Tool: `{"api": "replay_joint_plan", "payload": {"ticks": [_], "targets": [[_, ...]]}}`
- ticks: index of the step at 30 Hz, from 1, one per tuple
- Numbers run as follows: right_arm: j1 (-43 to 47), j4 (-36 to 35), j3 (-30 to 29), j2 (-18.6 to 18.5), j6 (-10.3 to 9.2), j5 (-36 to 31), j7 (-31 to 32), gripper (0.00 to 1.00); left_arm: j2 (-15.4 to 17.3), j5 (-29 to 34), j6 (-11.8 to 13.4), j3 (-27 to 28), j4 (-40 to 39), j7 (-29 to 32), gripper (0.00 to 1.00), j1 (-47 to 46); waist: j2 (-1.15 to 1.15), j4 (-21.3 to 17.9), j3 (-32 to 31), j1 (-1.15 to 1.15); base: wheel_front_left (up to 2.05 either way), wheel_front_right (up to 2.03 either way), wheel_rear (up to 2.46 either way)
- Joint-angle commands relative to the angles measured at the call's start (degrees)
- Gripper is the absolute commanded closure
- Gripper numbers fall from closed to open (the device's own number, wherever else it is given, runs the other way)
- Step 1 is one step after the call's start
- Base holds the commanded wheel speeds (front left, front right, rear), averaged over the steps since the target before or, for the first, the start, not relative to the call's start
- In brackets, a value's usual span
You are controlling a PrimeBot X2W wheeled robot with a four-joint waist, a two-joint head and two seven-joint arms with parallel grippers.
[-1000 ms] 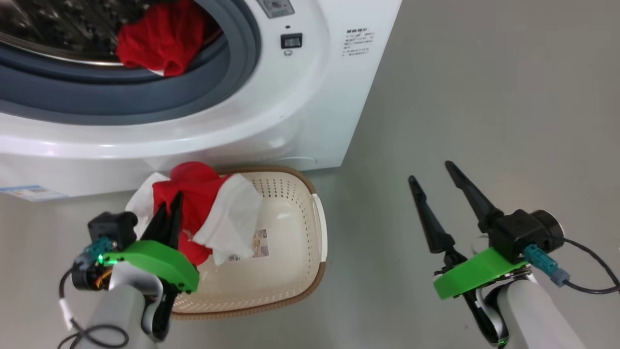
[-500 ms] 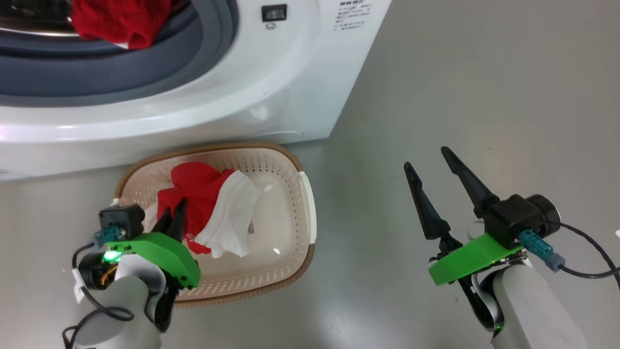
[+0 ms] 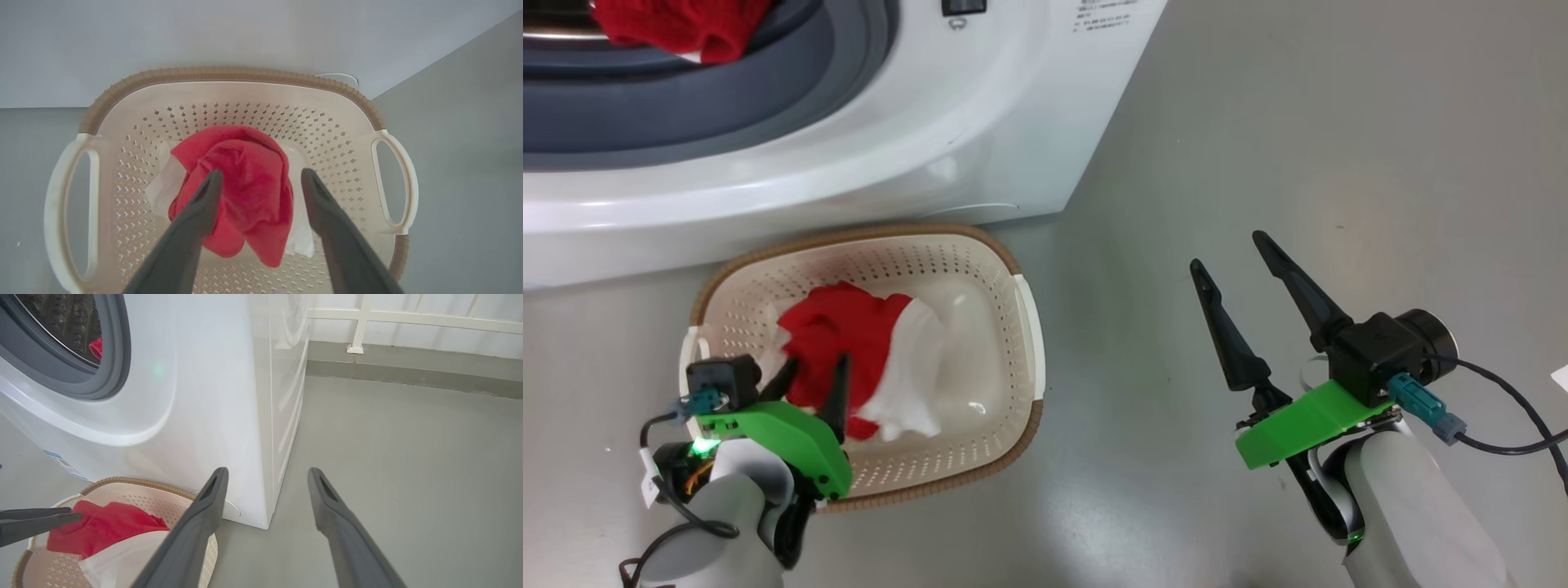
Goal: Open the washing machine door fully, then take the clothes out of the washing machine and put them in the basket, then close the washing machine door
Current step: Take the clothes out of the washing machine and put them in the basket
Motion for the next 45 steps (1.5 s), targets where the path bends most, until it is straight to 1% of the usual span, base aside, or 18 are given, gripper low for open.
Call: {"api": "replay_joint_plan", "payload": {"ticks": [1,6,9,12,14,17,21,28,31,34,39,45], "targets": [[0.0,-0.9,0.79,0.15,0.36,-0.01,-0.35,0.0,2.1,-1.2,-0.31,0.47,-0.84,-0.69,0.0,0.73,0.0,0.5,-0.9,0.0,0.0,0.0,0.0],[-0.06,0.54,0.9,0.15,0.36,-1.34,-0.35,0.0,2.44,-3.15,-0.31,-0.81,-3.64,-0.7,0.0,2.09,0.0,1.27,-2.34,0.0,0.0,0.0,0.0],[-0.12,1.01,1.06,0.15,0.36,-1.68,-0.35,0.0,3.67,-3.64,-0.31,-0.63,-7.74,-0.7,0.0,3.57,0.0,1.76,-3.52,0.0,0.0,0.0,0.0],[0.15,1.05,0.67,0.15,0.36,-1.68,-0.35,0.0,5.22,-2.06,-0.32,1.7,-11.96,-0.7,0.0,5.06,0.0,2.25,-4.81,0.0,0.0,0.0,0.0],[0.44,1.11,0.21,0.15,0.36,-1.29,-0.35,0.0,5.94,-0.3,-0.31,4.73,-15.02,-0.7,0.0,6.16,0.0,2.58,-5.76,0.0,0.0,0.0,0.0],[0.87,1.2,-0.45,0.15,0.36,-1.35,-0.35,0.0,6.11,3.72,0.14,9.39,-19.94,-0.7,0.0,8.44,0.0,2.96,-7.26,0.0,0.0,0.0,0.0],[1.44,1.33,-1.63,0.15,0.36,-3.46,-0.35,0.0,5.01,9.1,0.71,14.36,-25.97,-0.71,0.0,11.72,0.0,3.55,-9.39,0.0,0.0,0.0,0.0],[2.71,0.57,-3.78,0.15,0.36,-4.62,-0.35,0.0,1.93,15.27,1.42,22.24,-34.48,-0.71,0.0,16.42,0.0,4.24,-13.11,0.0,0.0,0.0,0.0],[3.24,-0.83,-4.93,0.15,0.36,-6.24,-0.35,0.0,1.06,17.64,0.88,23.96,-38.43,-0.71,0.0,17.99,0.0,4.36,-14.4,0.0,0.0,0.0,0.0],[3.99,-2.77,-5.23,0.15,0.36,-5.07,-0.35,0.0,0.05,18.87,0.42,25.93,-41.71,-0.71,0.0,19.57,0.0,4.37,-15.67,0.0,0.0,0.0,0.0],[5.67,-5.58,-5.0,0.15,0.36,-4.43,-0.35,0.0,-0.89,20.12,-0.1,27.26,-46.22,-0.71,0.0,22.49,0.0,4.4,-18.13,0.0,0.0,0.0,0.0],[8.17,-8.68,-6.95,0.15,0.36,-2.74,-0.35,0.0,-1.67,21.7,-0.25,28.83,-51.76,-0.71,0.0,25.95,0.0,4.57,-20.18,0.0,0.0,0.0,0.0]]}}
